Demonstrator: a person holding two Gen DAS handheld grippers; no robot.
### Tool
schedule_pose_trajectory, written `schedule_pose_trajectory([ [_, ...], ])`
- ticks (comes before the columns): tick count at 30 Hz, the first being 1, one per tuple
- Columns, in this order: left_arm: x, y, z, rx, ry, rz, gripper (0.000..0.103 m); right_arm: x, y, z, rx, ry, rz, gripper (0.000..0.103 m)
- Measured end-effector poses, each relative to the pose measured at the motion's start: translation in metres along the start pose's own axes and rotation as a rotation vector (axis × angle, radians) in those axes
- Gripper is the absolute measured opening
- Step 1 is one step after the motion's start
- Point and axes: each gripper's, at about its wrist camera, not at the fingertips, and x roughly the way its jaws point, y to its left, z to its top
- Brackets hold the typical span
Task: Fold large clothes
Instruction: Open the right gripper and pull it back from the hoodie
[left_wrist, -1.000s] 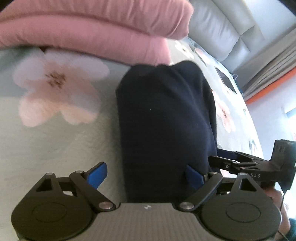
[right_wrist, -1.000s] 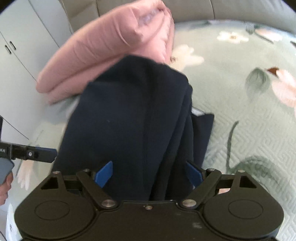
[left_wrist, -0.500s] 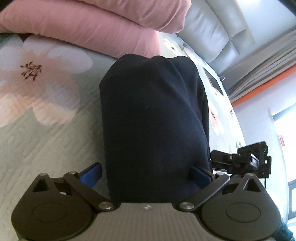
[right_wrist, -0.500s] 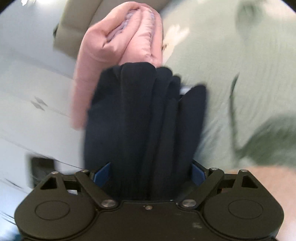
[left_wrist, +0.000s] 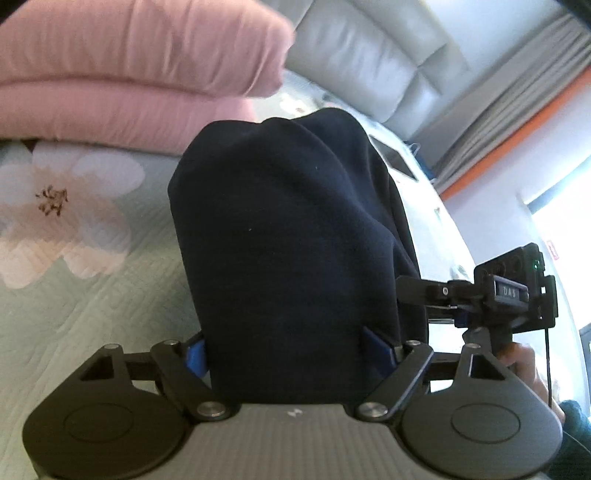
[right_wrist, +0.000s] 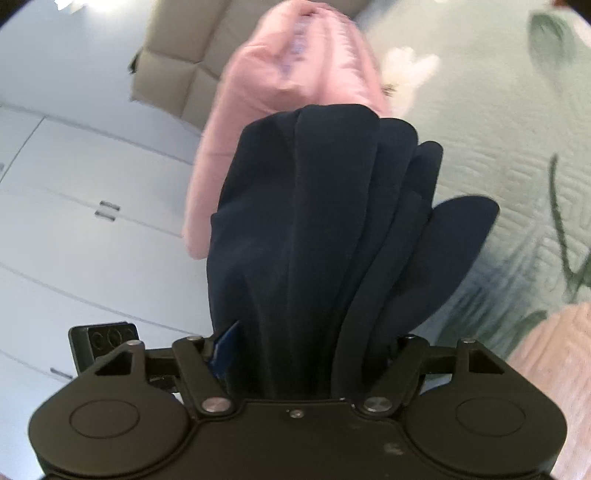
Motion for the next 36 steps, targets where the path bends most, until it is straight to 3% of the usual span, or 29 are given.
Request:
schedule_pose_trajectory([
  [5,-0.058,-0.014,-0.016,0.023,-0.017,-0.018,0.084,-0.020,0.046,-0.024,0.025,-0.005,0.057,0.086],
  [11,-0.120,-0.021,-0.048,0.013,-0.022,-0.001,0.084,-0.026,0.101,-0.064,-0.034,0.024,0.057,0.086],
  [16,-0.146,-0.006,-0.088,-0.012,-0.012,0.038,0.084,-0.008,0.112,-0.109,-0.029,0.054,0.054,0.086],
  [19,-0.147,0.015,-0.123,-0.029,-0.002,0.098,0.085,0.003,0.098,-0.135,-0.016,0.075,0.033,0.086],
  [21,-0.136,0.033,-0.150,-0.013,0.001,0.197,0.086,0.020,0.076,-0.156,-0.058,0.106,-0.048,0.085],
  [23,-0.116,0.050,-0.172,-0.022,0.077,0.374,0.087,0.044,0.045,-0.174,-0.135,0.158,-0.283,0.085],
  [24,-0.113,0.058,-0.181,-0.047,0.077,0.392,0.094,0.051,0.029,-0.181,-0.182,0.158,-0.415,0.074],
  [26,-0.122,0.064,-0.191,-0.109,0.024,0.359,0.094,0.040,0.021,-0.186,-0.214,0.097,-0.364,0.066],
  [27,-0.125,0.063,-0.193,-0.112,0.015,0.373,0.094,0.035,0.023,-0.186,-0.198,0.083,-0.376,0.068],
  [28,-0.128,0.059,-0.194,-0.099,0.008,0.398,0.093,0.031,0.029,-0.186,-0.206,0.071,-0.412,0.079],
  [31,-0.132,0.046,-0.194,-0.070,0.004,0.415,0.091,0.020,0.052,-0.190,-0.321,0.040,-0.485,0.080],
  [36,-0.141,0.015,-0.205,-0.010,0.012,0.399,0.091,-0.009,0.087,-0.212,-0.350,-0.008,-0.418,0.084],
])
